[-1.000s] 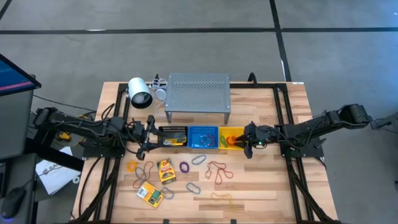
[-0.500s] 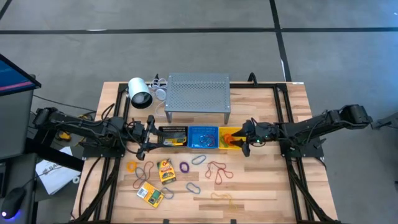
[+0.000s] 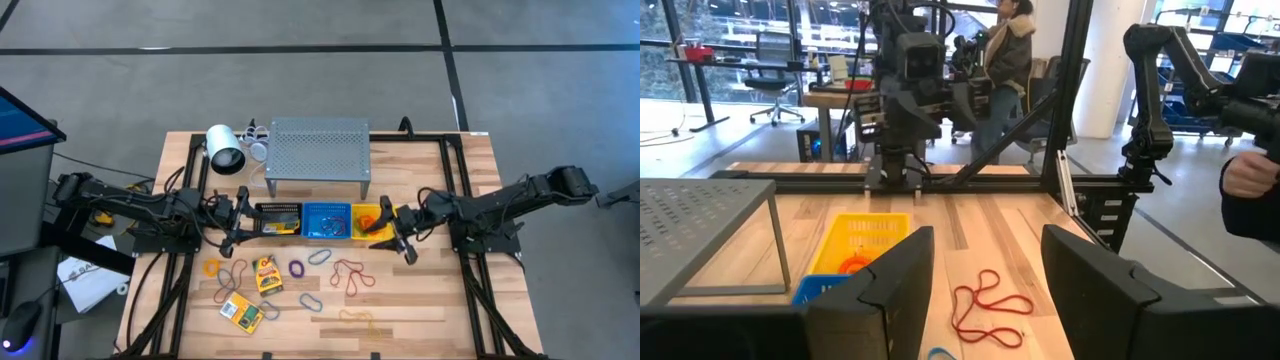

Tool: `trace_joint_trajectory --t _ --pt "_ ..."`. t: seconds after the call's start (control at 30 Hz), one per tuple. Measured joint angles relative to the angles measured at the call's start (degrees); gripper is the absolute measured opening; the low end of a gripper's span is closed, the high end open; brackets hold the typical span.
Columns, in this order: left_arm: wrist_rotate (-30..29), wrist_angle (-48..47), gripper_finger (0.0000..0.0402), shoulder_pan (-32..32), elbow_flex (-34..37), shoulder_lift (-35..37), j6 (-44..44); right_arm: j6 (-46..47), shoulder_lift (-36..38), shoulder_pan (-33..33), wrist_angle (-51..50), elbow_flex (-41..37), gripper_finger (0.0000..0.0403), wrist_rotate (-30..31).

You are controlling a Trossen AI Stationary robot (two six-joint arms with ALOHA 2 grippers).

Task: Pick & Place Office Desk Supplies
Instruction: Put the blue rubber band into the blue bin

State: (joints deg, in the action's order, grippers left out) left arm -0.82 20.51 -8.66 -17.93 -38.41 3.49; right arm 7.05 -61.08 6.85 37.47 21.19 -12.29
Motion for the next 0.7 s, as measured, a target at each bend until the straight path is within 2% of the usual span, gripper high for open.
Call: trace_joint_trajectory --t 0.33,0.7 --pt "0.00 0.02 0.0181 -0.01 0.00 0.00 0.65 0.94 3.20 -0.04 0.22 -0.02 0.0189 -1.60" --pt "0.13 0.04 0.0181 -0.01 0.00 0.00 2.88 0.96 7.53 2.19 -4.26 -0.02 0.0187 -1.62"
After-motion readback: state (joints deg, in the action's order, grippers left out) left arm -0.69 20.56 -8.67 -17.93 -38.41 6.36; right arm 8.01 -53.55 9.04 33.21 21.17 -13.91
